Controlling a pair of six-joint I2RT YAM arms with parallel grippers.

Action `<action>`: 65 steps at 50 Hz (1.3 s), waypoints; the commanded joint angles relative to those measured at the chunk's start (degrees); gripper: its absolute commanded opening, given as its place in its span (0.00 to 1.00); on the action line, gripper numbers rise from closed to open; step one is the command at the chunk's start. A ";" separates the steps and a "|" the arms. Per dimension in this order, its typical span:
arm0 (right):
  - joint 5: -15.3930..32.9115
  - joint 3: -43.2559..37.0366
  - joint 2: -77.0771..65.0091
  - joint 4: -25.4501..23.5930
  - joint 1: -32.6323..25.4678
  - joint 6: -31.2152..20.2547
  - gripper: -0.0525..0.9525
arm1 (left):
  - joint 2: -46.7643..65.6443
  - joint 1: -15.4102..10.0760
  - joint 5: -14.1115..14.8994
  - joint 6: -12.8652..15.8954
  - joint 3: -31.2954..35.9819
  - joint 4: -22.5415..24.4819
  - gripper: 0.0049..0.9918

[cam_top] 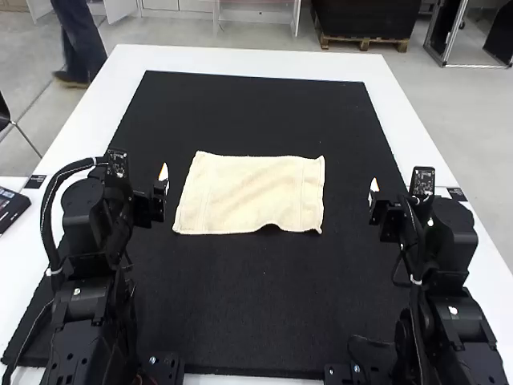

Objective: Fold the towel.

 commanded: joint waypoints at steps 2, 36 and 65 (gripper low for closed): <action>-0.55 -0.27 -0.38 0.13 -0.87 -0.49 0.97 | -0.49 0.67 -0.26 0.57 -0.30 0.27 0.98; -0.55 -0.36 -0.38 0.13 -0.87 -0.49 0.97 | -0.49 0.67 -0.26 0.66 -0.21 0.36 0.98; -0.20 -0.27 -0.38 5.31 -0.87 -1.28 0.97 | -0.49 0.67 -1.22 0.22 -0.12 9.68 0.98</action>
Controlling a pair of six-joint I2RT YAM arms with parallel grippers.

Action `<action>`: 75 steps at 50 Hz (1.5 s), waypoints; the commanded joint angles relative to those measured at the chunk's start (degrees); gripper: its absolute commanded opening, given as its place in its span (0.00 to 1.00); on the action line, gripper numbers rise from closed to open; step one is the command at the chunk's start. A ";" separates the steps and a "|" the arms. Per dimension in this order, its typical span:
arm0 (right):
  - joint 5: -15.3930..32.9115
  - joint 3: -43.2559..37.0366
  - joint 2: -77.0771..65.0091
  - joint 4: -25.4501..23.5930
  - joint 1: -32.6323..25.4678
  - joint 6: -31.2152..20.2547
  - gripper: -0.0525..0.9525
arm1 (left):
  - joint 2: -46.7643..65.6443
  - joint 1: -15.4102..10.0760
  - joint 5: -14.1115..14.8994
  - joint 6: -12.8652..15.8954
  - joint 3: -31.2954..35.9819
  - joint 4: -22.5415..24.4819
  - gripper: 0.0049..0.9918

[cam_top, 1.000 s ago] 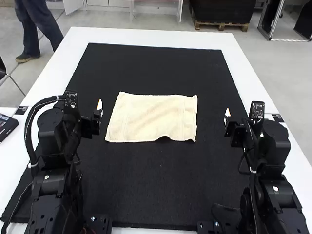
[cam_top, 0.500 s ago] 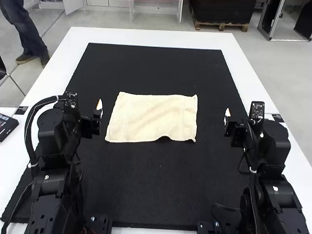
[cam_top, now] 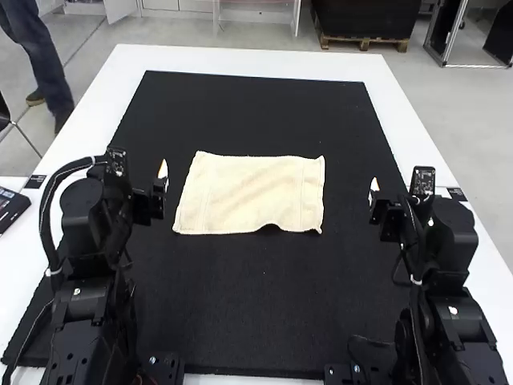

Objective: Fold the towel.

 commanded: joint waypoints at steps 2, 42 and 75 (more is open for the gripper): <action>0.33 -0.27 -0.38 5.03 -1.02 -4.10 0.97 | -0.49 0.67 -2.61 0.20 -0.12 7.79 0.98; -0.55 21.08 22.38 23.84 -6.82 -2.78 0.97 | 25.44 0.14 -10.25 -3.23 23.08 23.26 0.97; -6.09 41.39 72.66 21.21 -10.87 4.08 0.96 | 73.51 -2.50 -12.63 -5.34 39.34 15.61 0.97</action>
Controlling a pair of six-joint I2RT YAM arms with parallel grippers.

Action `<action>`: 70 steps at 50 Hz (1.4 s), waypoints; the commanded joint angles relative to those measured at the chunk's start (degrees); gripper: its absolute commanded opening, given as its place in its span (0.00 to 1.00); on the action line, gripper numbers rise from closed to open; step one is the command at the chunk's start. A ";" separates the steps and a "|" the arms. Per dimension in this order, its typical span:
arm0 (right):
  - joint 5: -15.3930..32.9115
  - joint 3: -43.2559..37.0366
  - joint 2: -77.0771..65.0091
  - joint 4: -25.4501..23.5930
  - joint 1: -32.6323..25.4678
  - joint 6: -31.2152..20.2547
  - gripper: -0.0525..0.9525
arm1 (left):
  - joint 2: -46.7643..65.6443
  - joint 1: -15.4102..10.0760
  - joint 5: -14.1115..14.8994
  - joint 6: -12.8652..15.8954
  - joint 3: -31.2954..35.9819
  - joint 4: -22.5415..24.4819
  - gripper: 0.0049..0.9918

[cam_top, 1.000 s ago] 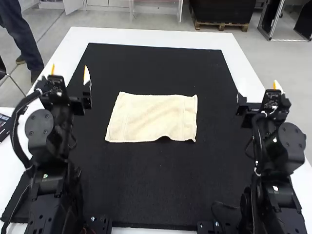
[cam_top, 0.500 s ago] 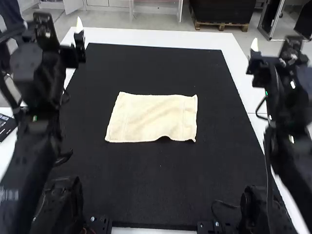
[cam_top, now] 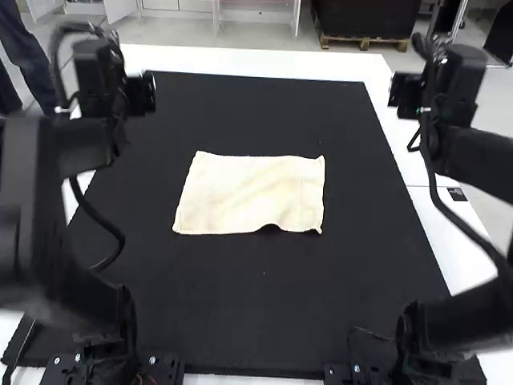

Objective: Fold the towel.

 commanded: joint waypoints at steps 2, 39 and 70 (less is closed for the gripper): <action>-2.66 1.87 4.34 -1.81 -0.33 5.68 0.96 | 3.84 -2.41 -0.21 0.69 2.32 -0.34 0.97; -11.01 0.38 18.58 -0.49 5.47 6.91 0.96 | 20.45 -9.79 1.02 0.43 2.41 -4.38 0.97; -12.68 5.91 30.35 -0.93 9.25 6.82 0.96 | 32.31 -10.06 4.71 1.04 11.02 -2.36 0.97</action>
